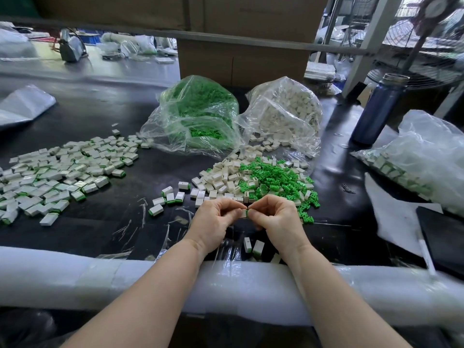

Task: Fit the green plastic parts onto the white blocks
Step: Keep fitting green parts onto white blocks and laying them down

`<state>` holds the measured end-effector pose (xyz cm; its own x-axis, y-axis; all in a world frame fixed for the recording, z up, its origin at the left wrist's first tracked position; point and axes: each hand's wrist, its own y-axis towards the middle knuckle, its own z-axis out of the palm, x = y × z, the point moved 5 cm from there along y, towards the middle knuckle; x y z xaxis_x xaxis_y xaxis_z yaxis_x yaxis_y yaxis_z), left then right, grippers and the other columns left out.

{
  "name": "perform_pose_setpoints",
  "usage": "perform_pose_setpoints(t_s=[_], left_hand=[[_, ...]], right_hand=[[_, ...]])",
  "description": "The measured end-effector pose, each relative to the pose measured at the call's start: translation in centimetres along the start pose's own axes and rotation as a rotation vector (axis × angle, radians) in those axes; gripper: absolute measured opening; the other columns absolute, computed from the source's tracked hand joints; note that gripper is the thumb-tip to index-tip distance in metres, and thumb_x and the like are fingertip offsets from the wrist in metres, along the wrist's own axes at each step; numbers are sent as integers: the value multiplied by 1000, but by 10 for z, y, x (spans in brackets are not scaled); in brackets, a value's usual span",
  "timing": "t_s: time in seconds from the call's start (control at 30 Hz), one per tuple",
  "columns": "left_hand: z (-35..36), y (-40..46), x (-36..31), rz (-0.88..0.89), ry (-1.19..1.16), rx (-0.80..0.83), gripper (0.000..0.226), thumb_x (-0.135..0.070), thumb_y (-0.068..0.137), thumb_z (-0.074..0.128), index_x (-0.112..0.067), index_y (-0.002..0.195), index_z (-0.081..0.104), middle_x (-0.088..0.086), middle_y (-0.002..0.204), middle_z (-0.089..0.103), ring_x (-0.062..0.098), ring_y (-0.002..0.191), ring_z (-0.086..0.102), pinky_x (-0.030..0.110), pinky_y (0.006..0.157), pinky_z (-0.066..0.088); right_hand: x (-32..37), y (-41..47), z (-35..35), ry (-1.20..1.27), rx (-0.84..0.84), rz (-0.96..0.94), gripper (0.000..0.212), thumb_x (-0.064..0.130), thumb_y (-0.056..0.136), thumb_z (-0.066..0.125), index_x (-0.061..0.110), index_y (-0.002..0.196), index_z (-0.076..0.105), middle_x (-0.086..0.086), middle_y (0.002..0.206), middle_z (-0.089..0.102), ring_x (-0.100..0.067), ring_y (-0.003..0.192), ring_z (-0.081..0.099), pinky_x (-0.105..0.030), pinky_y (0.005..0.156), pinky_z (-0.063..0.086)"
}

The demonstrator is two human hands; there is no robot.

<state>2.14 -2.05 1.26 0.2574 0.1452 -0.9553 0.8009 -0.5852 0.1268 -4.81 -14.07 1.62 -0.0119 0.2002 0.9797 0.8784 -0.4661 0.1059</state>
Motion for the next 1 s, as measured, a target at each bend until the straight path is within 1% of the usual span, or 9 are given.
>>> perform_pose_setpoints(t_s=[0.1,0.2,0.33,0.47,0.57,0.63,0.73,0.87,1.0], left_hand=[[1,-1,0,-12,16,12,18,-5,85,63,-21,82,69,-1,82,69,7,79,62,12,77,48],[1,-2,0,-26,36,31,18,-6,85,63,-22,82,70,-5,81,69,5,79,62,15,81,49],[3,-2,-1,-24,49,61,17,-4,85,63,-18,81,70,-10,75,67,-6,69,59,7,74,45],[4,-3,-2,-32,51,81,15,-1,85,62,-14,81,69,-9,73,65,-4,66,58,7,71,45],[4,-4,-3,-34,55,98,13,0,84,62,-10,84,70,-8,73,65,-7,64,58,6,69,45],[4,-4,-3,-42,56,105,12,-1,84,63,-10,84,70,-7,74,65,-4,66,59,6,70,45],[4,-4,-3,-51,36,100,14,0,84,63,-12,80,70,-4,73,65,3,70,59,11,73,48],[4,-6,-4,-54,33,108,16,0,84,63,-14,79,69,-3,74,66,6,71,60,13,75,50],[5,-6,-6,-55,32,118,16,0,84,64,-14,78,69,-3,75,65,6,72,59,13,75,50]], right_hand=[[-1,0,0,14,13,20,21,-6,77,68,13,70,62,-4,58,59,-6,48,51,-19,51,46],[-3,0,-1,-12,11,29,21,-4,76,70,15,74,60,-4,59,58,-7,51,51,-20,52,47],[-4,1,-1,-37,33,21,23,-5,74,70,14,73,59,-2,58,58,-5,49,50,-22,51,45],[-5,1,-2,-29,56,22,25,-8,72,70,14,69,59,1,58,58,-4,49,50,-19,49,44],[-6,1,-2,-22,77,34,24,-9,72,69,13,69,60,-1,61,60,-6,52,53,-19,49,45],[-6,1,-2,-21,86,41,24,-9,72,69,13,69,61,-1,62,60,-5,52,54,-18,48,45],[-6,1,-2,-12,95,49,24,-11,71,68,12,69,61,0,60,60,-4,49,54,-17,47,44],[-6,1,-3,-3,107,59,25,-12,71,68,12,69,61,2,57,61,-3,48,54,-16,46,43],[-5,1,-3,7,119,70,25,-13,71,67,11,68,61,0,58,60,-3,47,53,-16,45,42]])
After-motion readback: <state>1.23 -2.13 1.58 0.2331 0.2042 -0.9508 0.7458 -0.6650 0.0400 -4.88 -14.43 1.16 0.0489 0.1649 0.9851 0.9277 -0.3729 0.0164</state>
